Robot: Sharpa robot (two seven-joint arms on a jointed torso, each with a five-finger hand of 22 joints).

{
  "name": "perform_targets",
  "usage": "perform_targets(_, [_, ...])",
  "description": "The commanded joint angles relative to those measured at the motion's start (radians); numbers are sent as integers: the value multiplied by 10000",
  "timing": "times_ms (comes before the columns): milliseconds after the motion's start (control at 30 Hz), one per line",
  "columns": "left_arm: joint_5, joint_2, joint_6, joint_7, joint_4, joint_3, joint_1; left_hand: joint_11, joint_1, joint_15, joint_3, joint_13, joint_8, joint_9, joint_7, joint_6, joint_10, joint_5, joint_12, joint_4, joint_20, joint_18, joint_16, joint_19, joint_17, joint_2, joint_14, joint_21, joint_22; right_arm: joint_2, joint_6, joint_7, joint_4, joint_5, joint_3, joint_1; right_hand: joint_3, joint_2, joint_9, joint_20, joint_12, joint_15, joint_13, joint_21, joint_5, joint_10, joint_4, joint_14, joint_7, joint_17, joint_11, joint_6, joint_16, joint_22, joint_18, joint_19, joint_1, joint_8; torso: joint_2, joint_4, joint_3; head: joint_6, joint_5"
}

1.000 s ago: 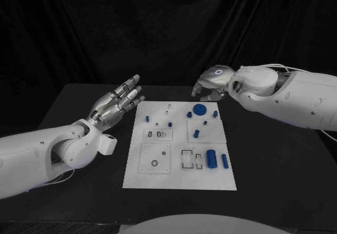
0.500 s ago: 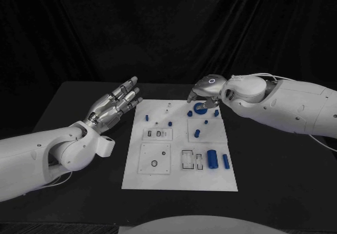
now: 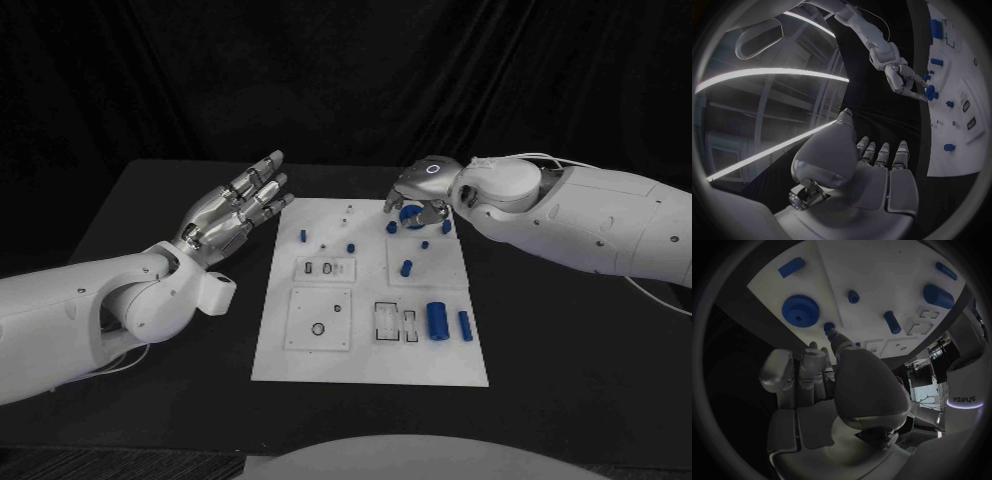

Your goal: Assemble the parts on the task board

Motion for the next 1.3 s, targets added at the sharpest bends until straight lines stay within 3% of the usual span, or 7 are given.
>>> perform_targets(33, [-33, 8, 234, 1551, 1, 9, 32, 86, 176, 15, 111, -9, 3, 6, 80, 11, 0, 267, -35, -31, 71, 86, -37, 17, -9, -13, -4, -37, 6, 60, -200, 124, -100, -9, 7, -69, 14, 26, 21, 13, 39, -14, 16, 60, 35, -69, 30, 12, 30, 3, 40, 114, 63, 28, -91, -78, -46, 77, 5, 8, 0, 14, -7])
perform_targets(567, [-33, -18, 355, 1487, 5, 9, 32, 136, 337, 60, 192, -9, 4, 6, 92, 17, 0, 587, -35, -92, 129, 93, -37, 51, -9, -24, -4, -7, 28, 496, -471, 453, -815, -4, 7, -434, 191, 119, 118, 24, 185, -21, 28, 193, 181, 98, -3, 22, 215, 304, 9, 553, 295, 263, -113, -82, -5, 257, 7, 5, -2, -22, 49])
perform_targets(733, [-33, 23, 396, 1466, -34, 9, 32, 164, 367, 97, 212, -9, 3, 6, 88, 11, 0, 633, -35, -107, 169, 96, -37, 62, -9, -20, -4, 2, 35, 609, -515, 554, -967, -1, 8, -515, 400, 172, 235, -6, 245, -68, 10, 256, 261, 234, -16, 8, 397, 380, -79, 961, 363, 385, -121, -93, 52, 419, 7, 3, 7, -10, 29])
perform_targets(1133, [-33, 19, 435, 1434, -41, 9, 32, 176, 425, 136, 251, -9, 5, 7, 113, 17, 0, 753, -35, -141, 230, 98, -37, 87, -9, -12, -4, 23, 49, 729, -1050, 857, -1161, 154, 8, -656, 914, 365, 507, -47, 335, -105, -22, 382, 248, 814, -46, 0, 498, 544, -129, 1733, 483, 641, -156, -89, 222, 738, 10, -14, 6, -17, 98])
perform_targets(1300, [-33, 2, 444, 1425, -61, 8, 32, 186, 454, 160, 275, -9, 10, 12, 157, 45, 0, 820, -35, -160, 267, 100, -37, 101, -9, -1, -4, 34, 56, 706, -1379, 961, -1144, 271, 8, -670, 1241, 551, 738, -50, 414, -112, -24, 447, 257, 1467, -233, -8, 570, 609, -143, 2270, 528, 779, -173, -86, 503, 989, 12, -3, 6, 12, 122])
